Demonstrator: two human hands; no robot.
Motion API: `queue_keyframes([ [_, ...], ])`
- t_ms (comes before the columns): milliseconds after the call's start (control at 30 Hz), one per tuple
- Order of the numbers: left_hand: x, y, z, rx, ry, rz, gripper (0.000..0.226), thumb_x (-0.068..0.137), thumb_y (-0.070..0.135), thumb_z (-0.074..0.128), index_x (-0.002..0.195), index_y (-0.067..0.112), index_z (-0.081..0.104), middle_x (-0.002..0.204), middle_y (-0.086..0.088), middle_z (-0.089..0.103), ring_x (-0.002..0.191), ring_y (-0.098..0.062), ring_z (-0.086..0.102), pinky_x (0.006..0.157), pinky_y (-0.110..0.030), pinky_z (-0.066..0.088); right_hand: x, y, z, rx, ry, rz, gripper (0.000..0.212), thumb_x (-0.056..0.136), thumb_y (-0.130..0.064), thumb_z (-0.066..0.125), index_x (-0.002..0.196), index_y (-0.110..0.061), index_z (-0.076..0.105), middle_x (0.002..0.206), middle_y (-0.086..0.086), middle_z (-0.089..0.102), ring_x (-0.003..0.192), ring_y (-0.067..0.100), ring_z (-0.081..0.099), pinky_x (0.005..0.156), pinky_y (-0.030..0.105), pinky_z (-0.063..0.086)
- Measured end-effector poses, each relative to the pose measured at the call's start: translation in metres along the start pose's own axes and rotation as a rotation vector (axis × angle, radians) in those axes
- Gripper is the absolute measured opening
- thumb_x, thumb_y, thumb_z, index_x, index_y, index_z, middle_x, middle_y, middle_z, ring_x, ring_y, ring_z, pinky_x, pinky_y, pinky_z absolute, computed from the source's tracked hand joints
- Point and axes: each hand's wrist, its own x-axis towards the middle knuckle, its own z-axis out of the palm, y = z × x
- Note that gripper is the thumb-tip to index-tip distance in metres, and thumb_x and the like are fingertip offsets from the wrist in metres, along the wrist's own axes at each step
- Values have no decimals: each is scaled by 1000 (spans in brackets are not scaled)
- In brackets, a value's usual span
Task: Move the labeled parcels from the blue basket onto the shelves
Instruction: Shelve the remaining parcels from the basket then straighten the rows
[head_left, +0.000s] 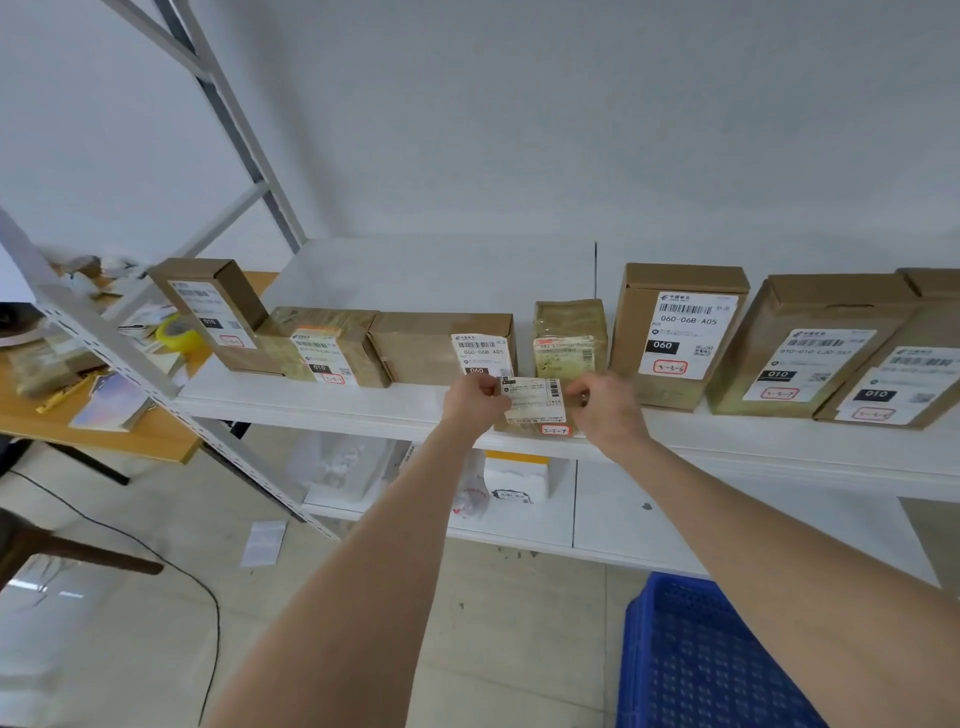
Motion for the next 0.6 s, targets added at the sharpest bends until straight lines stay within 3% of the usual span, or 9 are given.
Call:
queue_keyframes([
  [67, -3, -2, -3, 6, 10, -9, 9, 82, 7, 60, 82, 16, 62, 82, -3, 62, 83, -23, 56, 85, -37, 52, 1, -2, 5, 8, 5, 8, 20, 84, -9, 66, 103, -12, 71, 109, 6, 65, 98, 23, 60, 89, 34, 50],
  [133, -3, -3, -7, 17, 29, -3, 24, 83, 9, 60, 106, 8, 64, 95, -6, 64, 90, -23, 59, 81, -31, 49, 3, -8, 8, 26, 6, 5, 20, 85, -8, 64, 103, -13, 72, 109, 6, 68, 96, 23, 62, 87, 35, 52],
  [200, -5, -3, -14, 29, 61, 2, 31, 85, 9, 58, 116, 6, 62, 107, -6, 67, 100, -24, 61, 82, -29, 46, 4, -17, 11, 41, -6, -12, 20, 86, -8, 62, 103, -13, 73, 110, 7, 68, 95, 25, 63, 86, 38, 53],
  [400, -3, -17, -28, 70, 79, 3, 36, 86, 11, 55, 121, 11, 63, 105, -5, 70, 79, -16, 56, 67, -24, 42, 4, -32, 28, 80, -16, -40, 18, 86, -15, 65, 100, -18, 76, 110, 7, 68, 94, 25, 64, 83, 37, 55],
  [500, 7, -24, -29, 50, 96, -25, 39, 87, 10, 54, 126, 7, 58, 111, -8, 67, 87, -20, 60, 74, -25, 47, 1, -34, 30, 67, -3, -28, 18, 86, -11, 64, 99, -15, 76, 107, 8, 70, 92, 25, 64, 82, 37, 55],
  [600, 20, -30, -28, 40, 51, -35, 26, 88, 10, 57, 112, 3, 65, 105, -14, 70, 88, -26, 64, 84, -34, 54, -3, -31, 28, 76, 7, 36, 17, 86, -9, 63, 97, -11, 76, 103, 6, 72, 91, 25, 65, 82, 34, 53],
])
